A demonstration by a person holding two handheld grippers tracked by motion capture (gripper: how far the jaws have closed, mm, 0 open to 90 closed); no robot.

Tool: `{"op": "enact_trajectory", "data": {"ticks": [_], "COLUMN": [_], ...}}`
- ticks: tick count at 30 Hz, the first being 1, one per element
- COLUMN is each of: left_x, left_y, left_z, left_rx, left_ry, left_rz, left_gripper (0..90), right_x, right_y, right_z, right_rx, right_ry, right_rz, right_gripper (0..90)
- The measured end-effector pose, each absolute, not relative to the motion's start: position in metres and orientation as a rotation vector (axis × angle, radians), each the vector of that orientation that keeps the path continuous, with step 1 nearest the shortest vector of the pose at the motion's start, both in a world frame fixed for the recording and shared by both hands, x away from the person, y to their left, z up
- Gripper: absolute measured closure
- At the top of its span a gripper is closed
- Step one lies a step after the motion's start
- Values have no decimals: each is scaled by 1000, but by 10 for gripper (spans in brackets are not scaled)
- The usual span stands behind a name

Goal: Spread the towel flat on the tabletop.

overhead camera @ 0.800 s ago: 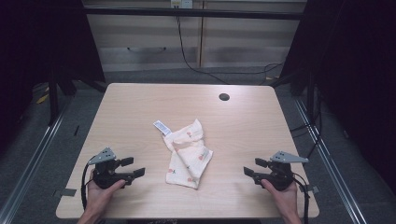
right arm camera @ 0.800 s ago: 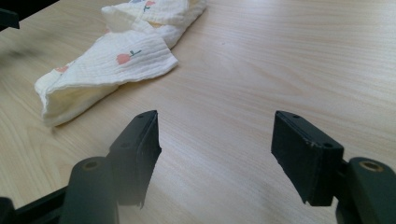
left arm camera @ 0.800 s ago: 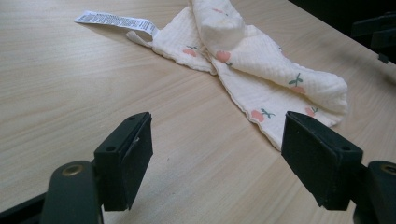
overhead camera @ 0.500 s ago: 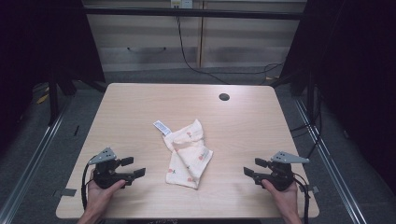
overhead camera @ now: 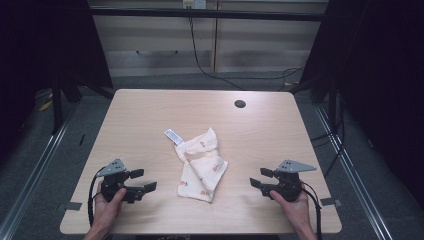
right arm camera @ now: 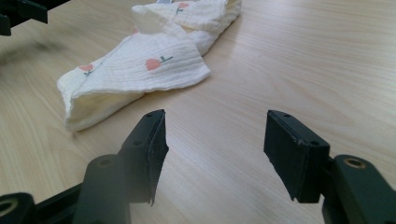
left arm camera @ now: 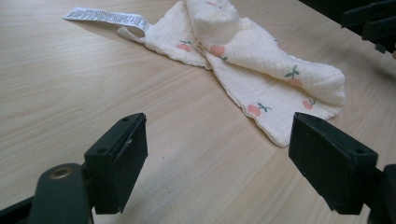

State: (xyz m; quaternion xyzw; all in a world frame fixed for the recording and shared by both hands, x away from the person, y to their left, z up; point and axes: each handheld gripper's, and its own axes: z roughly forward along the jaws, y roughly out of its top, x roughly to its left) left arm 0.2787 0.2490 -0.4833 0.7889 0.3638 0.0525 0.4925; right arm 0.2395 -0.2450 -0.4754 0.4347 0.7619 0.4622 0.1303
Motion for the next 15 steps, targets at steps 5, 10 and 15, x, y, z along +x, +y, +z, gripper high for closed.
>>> {"op": "enact_trajectory", "data": {"ticks": [5,10,15], "left_x": [278,279,279], "left_y": [246,245,246], "left_z": [-483,-483,-483], "left_rx": [1934,1932,1934], "left_ry": [879,876,873], "left_rz": [148,158,183], "left_gripper": [218,229,232], "right_x": [247,261,282], "right_y": [-234,-221,-202], "right_z": [-467,-465,-466], "right_rx": [1238,1193,1158], "right_ry": [2267,2292,2302], "right_rz": [1341,1342,1400], "right_gripper": [361,385,405]}}
